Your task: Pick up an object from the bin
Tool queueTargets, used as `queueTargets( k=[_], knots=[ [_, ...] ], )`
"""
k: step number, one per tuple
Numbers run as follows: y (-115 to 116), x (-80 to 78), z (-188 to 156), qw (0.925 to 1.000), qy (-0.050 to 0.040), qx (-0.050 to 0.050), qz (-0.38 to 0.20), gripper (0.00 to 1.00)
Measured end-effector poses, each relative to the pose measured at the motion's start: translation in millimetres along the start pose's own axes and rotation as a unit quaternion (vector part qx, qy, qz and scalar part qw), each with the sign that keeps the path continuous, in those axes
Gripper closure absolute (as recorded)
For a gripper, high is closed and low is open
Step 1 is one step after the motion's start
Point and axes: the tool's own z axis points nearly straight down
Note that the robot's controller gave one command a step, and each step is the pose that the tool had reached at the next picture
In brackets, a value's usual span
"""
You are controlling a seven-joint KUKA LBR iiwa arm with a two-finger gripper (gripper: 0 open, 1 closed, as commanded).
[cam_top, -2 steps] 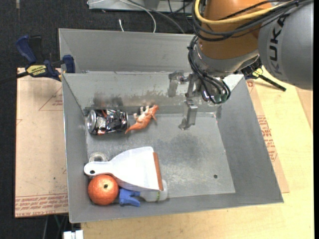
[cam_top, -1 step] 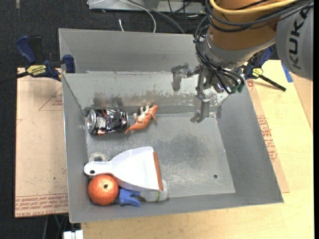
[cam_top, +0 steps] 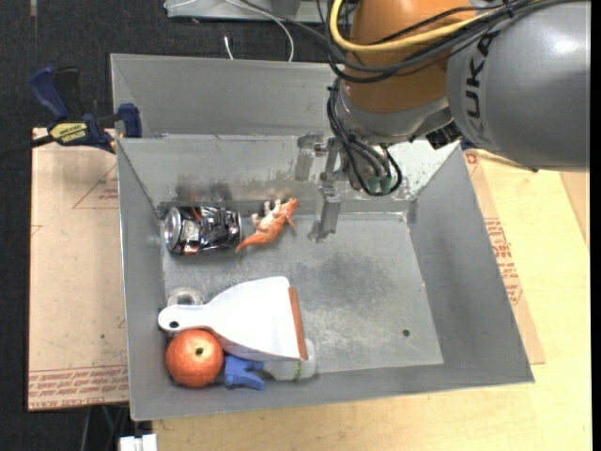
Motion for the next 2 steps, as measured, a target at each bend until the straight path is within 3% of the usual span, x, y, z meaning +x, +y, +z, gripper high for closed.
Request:
queueTargets(
  k=[1, 2],
  knots=[
    [-40, -10.2, -46, 0.9884, -0.0157, 0.002, -0.151, 0.00],
    [42, 66.6, 32, 0.9979, 0.0016, -0.003, -0.065, 0.00]
  ],
)
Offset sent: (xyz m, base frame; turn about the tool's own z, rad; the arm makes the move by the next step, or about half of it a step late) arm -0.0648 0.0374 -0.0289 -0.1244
